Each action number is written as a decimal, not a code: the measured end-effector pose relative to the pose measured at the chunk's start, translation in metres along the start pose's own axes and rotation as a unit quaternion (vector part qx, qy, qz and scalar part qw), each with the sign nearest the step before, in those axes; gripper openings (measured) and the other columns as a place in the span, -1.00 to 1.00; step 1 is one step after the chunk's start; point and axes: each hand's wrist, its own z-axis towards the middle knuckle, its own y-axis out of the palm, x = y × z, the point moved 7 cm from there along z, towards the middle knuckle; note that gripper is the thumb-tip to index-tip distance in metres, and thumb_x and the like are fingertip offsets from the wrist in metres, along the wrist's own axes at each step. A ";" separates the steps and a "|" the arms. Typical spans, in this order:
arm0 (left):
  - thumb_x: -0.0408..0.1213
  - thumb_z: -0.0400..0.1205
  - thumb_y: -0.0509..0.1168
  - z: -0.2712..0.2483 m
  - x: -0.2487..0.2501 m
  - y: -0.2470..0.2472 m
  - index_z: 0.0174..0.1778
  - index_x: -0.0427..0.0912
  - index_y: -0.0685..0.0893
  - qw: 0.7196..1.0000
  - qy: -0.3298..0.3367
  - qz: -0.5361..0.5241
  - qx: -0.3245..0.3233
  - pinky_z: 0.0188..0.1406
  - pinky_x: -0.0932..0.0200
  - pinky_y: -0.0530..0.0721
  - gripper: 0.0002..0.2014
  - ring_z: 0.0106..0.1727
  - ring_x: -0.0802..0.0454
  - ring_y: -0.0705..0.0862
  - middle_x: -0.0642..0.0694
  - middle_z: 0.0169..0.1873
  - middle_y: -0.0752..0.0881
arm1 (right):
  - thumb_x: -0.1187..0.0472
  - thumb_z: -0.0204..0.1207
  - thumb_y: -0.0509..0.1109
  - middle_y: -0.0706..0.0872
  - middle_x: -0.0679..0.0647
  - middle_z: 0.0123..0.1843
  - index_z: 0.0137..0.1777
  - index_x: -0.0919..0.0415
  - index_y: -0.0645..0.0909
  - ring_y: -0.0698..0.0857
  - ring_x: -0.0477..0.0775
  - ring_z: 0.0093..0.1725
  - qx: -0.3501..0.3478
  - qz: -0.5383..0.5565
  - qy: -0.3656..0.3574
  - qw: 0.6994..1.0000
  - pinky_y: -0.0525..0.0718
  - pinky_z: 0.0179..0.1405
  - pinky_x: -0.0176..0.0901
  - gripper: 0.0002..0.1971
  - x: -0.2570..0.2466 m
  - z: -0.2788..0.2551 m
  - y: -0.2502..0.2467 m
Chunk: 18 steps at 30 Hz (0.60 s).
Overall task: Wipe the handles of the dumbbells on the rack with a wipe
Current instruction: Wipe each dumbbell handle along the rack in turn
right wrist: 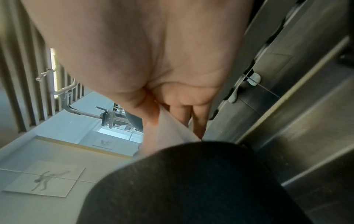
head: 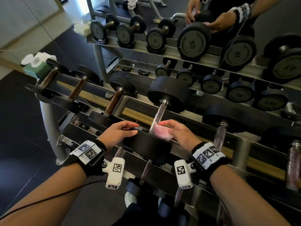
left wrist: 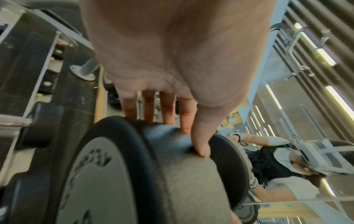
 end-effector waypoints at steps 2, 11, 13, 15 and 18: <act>-0.38 0.61 0.40 0.002 0.014 -0.001 0.35 0.05 0.63 0.998 0.022 0.060 -0.004 0.43 0.01 0.51 -0.59 0.38 0.09 0.57 0.03 0.32 0.66 | 0.45 0.64 0.19 0.72 0.18 0.23 0.12 -0.03 0.57 0.69 0.15 0.23 0.027 -0.019 -0.036 0.999 0.62 0.22 -0.01 -0.67 -0.016 0.000 -0.011; -0.49 0.54 0.46 0.017 0.072 0.016 0.27 -0.32 0.67 0.990 0.126 0.002 -0.060 0.03 0.30 0.72 -0.64 0.08 0.00 0.78 -0.26 0.09 0.79 | 0.45 0.68 0.17 0.63 0.13 0.03 0.14 0.09 0.36 0.62 -0.08 -0.02 0.124 -0.082 -0.135 0.980 0.56 0.06 -0.10 -0.76 -0.081 0.006 -0.003; -0.47 0.54 0.47 0.022 0.073 0.004 0.12 -0.40 0.72 0.990 0.135 -0.016 -0.045 0.10 0.11 0.71 -0.76 -0.03 -0.07 0.74 -0.34 -0.04 0.79 | 0.45 0.68 0.18 0.64 0.25 0.07 0.14 0.06 0.32 0.63 0.04 0.01 0.143 -0.077 -0.122 0.979 0.59 0.08 -0.01 -0.75 -0.086 0.011 0.004; -0.41 0.55 0.48 0.026 0.071 -0.008 0.01 -0.37 0.74 0.989 0.137 -0.011 -0.048 0.09 0.02 0.69 -0.84 -0.11 -0.06 0.70 -0.31 -0.16 0.76 | 0.44 0.68 0.21 0.67 0.16 0.07 0.11 0.00 0.30 0.66 -0.02 0.02 0.161 -0.064 -0.102 0.980 0.62 0.03 -0.19 -0.71 -0.087 0.014 0.013; -0.36 0.58 0.47 0.037 0.065 -0.018 -0.05 -0.34 0.75 0.987 0.142 0.008 -0.074 0.09 -0.10 0.67 -0.88 -0.13 -0.09 0.66 -0.43 -0.16 0.72 | 0.43 0.65 0.28 0.67 0.04 0.07 0.17 0.07 0.34 0.67 -0.17 0.04 0.184 -0.079 -0.084 0.976 0.59 0.00 -0.38 -0.72 -0.087 0.018 0.026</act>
